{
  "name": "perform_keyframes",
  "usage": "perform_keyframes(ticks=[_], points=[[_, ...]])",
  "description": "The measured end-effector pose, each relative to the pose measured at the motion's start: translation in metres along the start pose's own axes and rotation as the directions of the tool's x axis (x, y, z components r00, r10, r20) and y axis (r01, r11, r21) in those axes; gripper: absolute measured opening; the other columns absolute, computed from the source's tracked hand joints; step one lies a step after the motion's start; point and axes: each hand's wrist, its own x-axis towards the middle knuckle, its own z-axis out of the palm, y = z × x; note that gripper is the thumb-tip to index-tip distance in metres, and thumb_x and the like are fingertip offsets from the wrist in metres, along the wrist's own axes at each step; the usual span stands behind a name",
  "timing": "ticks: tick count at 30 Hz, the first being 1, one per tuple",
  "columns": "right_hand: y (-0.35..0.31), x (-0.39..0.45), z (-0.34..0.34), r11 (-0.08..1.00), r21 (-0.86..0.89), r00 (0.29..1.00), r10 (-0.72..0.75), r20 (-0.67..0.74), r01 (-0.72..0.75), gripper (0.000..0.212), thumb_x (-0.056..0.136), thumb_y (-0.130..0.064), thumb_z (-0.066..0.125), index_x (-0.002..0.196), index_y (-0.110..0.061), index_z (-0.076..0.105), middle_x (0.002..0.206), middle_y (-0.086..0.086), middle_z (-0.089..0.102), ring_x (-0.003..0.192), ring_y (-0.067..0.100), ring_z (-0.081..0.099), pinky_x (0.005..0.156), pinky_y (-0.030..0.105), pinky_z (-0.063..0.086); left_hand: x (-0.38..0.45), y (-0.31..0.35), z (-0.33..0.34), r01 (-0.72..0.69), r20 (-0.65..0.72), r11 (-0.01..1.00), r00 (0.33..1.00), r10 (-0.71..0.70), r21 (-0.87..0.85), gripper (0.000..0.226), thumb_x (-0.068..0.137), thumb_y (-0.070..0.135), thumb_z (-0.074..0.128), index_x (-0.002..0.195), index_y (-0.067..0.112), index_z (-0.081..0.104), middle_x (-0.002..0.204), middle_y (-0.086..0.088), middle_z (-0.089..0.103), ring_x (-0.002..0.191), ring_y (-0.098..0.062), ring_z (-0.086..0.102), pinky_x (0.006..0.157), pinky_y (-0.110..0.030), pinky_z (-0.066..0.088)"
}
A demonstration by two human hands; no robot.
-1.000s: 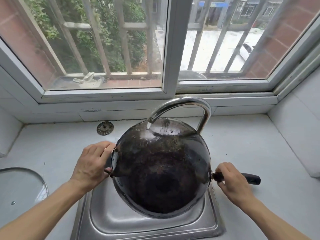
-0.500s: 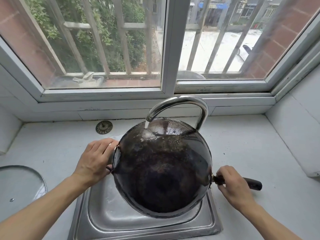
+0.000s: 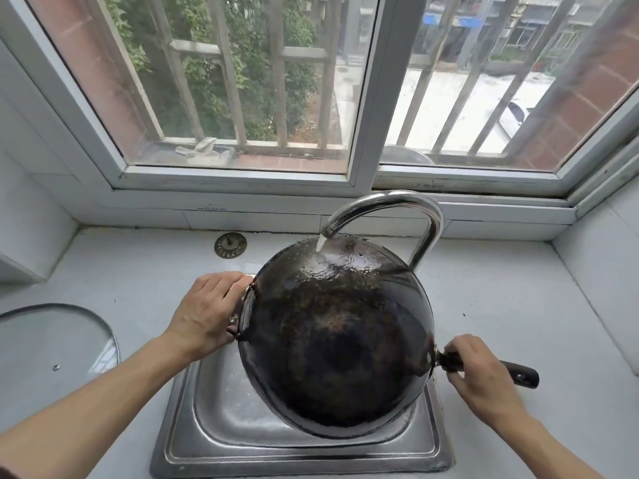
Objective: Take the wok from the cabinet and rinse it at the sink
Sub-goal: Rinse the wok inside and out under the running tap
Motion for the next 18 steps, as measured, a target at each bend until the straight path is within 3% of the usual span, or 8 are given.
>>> perform_keyframes(ticks=[5, 10, 18], points=[[0.004, -0.011, -0.011, 0.999, -0.016, 0.999, 0.036, 0.007, -0.036, 0.047, 0.061, 0.004, 0.078, 0.085, -0.024, 0.050, 0.084, -0.012, 0.047, 0.076, 0.017, 0.051, 0.053, 0.033, 0.046, 0.006, 0.009, 0.003, -0.029, -0.010, 0.998, 1.000, 0.028, -0.049, 0.097, 0.044, 0.029, 0.082, 0.134, 0.014, 0.047, 0.128, -0.004, 0.054, 0.116, -0.027, 0.054, 0.097, -0.039, 0.043], [0.008, -0.028, -0.017, 0.997, -0.009, 0.997, 0.077, 0.008, -0.077, 0.050, 0.061, 0.003, 0.078, 0.084, -0.028, 0.047, 0.084, -0.014, 0.046, 0.075, 0.015, 0.051, 0.055, 0.034, 0.047, 0.016, 0.018, 0.005, -0.057, -0.034, 0.997, 0.998, 0.055, -0.059, 0.101, 0.037, 0.024, 0.085, 0.130, 0.012, 0.050, 0.124, -0.005, 0.057, 0.113, -0.026, 0.054, 0.096, -0.033, 0.035], [0.011, -0.045, -0.024, 0.994, -0.017, 0.994, 0.105, -0.022, -0.105, 0.051, 0.060, 0.003, 0.078, 0.085, -0.028, 0.047, 0.084, -0.012, 0.047, 0.073, 0.017, 0.051, 0.057, 0.034, 0.047, 0.027, 0.024, 0.004, -0.101, -0.033, 0.993, 0.994, 0.100, -0.055, 0.097, 0.044, 0.026, 0.087, 0.132, 0.012, 0.048, 0.127, -0.005, 0.055, 0.115, -0.028, 0.054, 0.097, -0.035, 0.039]])
